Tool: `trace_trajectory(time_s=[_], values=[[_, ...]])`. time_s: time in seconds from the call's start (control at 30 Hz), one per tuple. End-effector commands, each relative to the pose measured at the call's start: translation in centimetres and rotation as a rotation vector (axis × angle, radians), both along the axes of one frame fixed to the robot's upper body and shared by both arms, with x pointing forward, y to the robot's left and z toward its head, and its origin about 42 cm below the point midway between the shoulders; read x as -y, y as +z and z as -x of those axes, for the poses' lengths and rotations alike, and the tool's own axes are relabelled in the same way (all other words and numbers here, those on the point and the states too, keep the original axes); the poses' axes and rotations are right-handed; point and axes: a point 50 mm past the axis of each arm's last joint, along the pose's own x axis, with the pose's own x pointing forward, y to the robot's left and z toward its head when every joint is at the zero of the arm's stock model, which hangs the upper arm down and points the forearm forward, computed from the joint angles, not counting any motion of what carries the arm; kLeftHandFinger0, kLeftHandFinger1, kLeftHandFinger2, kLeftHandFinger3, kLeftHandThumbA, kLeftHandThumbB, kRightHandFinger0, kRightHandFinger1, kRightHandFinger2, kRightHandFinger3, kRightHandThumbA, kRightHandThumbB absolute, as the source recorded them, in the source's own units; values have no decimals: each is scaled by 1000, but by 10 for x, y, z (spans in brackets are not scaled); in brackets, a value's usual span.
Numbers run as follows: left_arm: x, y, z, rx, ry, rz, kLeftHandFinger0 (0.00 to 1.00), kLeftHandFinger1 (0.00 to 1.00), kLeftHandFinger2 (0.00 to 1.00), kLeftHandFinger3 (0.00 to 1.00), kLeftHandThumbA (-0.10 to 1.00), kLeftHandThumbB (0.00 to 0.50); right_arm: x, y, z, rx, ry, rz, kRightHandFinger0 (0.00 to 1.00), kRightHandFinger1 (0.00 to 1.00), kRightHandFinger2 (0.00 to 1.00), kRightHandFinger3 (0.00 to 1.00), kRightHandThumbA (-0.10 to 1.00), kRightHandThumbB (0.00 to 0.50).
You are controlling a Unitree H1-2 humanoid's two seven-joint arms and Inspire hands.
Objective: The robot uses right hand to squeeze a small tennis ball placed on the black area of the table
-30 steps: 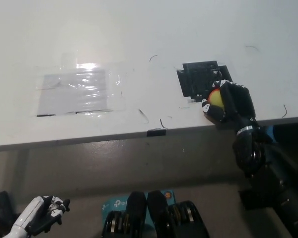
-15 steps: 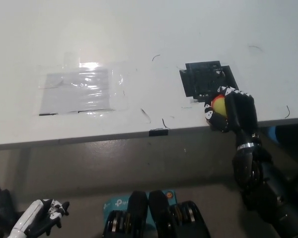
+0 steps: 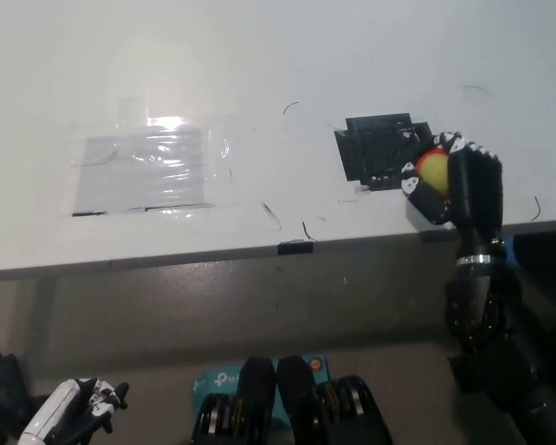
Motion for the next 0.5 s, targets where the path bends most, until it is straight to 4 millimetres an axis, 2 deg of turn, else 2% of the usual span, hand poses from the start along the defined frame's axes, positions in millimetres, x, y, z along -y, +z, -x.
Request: trace_trajectory(time_s=[0.0,0.13,0.17,0.23,0.27,0.3,0.37,0.4,0.47], values=[[-10,8,1,25,-6,-29,149,97,243,405,681,492,-3,60,-15,203,13,-33,0,134,557,356,-100,235],[-12,8,1,29,-5,-30,129,85,245,427,664,470,-1,74,-20,205,16,-40,0,136,566,343,-100,238],[-13,10,-2,34,-2,-31,134,91,257,425,671,482,-1,78,-22,207,25,-61,0,125,526,356,-100,216],[-14,9,-2,33,-2,-29,143,97,265,415,662,472,2,80,-23,202,32,-96,0,98,473,370,-100,176],[-14,11,-4,41,-2,-30,142,109,278,420,665,471,1,82,-24,210,36,-107,0,54,431,346,-100,142],[-14,11,-4,34,-2,-30,156,106,262,409,677,484,1,81,-22,204,35,-111,0,48,427,328,-100,168],[-14,13,-6,39,1,-26,131,96,261,421,664,477,-1,80,-21,192,21,-152,0,12,369,253,-100,311],[-14,13,-6,40,0,-26,108,75,259,415,666,481,-2,78,-20,193,21,-210,0,0,328,202,-100,346],[-14,13,-6,38,0,-32,118,97,300,404,681,488,-4,75,-18,186,18,-298,0,0,270,148,-100,348]])
